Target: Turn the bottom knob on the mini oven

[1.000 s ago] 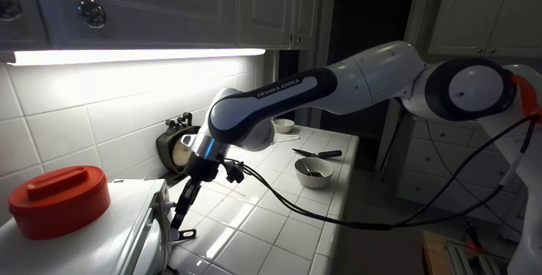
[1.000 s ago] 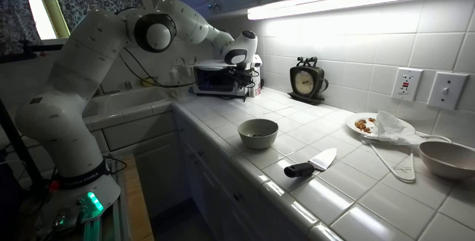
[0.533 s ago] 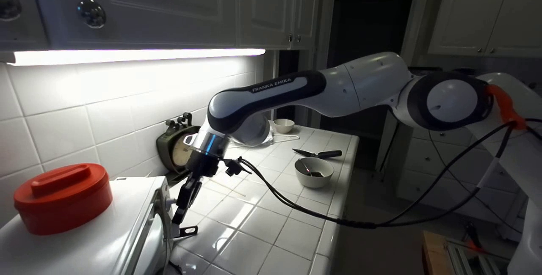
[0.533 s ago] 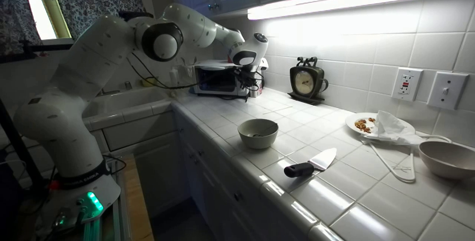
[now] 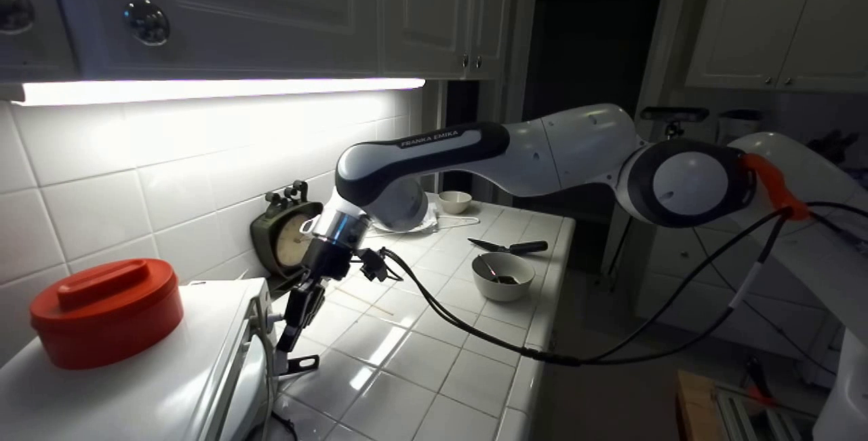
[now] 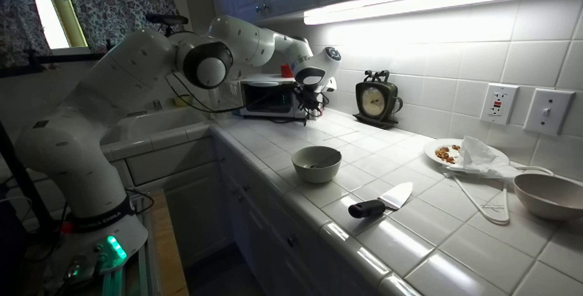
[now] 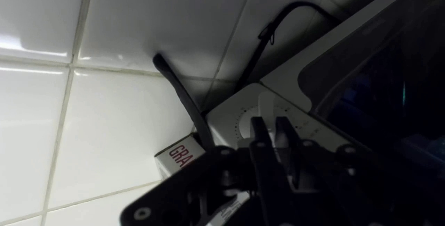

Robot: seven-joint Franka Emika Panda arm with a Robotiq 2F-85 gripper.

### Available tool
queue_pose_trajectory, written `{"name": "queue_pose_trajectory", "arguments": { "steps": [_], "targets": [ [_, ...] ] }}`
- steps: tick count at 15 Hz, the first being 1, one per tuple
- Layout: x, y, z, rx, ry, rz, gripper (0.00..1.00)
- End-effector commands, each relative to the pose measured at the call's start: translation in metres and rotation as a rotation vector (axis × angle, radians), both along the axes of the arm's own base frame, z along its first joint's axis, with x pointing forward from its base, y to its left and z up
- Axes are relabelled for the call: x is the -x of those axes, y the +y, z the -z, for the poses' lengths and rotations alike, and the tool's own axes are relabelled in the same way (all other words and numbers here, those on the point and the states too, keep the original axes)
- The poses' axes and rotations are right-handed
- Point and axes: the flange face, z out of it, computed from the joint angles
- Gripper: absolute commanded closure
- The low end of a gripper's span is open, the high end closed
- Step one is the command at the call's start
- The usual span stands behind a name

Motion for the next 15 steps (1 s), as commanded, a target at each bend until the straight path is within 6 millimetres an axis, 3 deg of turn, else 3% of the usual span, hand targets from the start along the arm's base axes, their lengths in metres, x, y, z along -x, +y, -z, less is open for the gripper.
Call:
{"name": "queue_pose_trajectory", "arguments": {
  "steps": [1, 15],
  "targets": [
    [-0.01, -0.022, 0.026, -0.017, 0.09, 0.073, 0.97],
    [-0.019, -0.038, 0.066, -0.153, 0.292, 0.194, 0.97]
  ]
}}
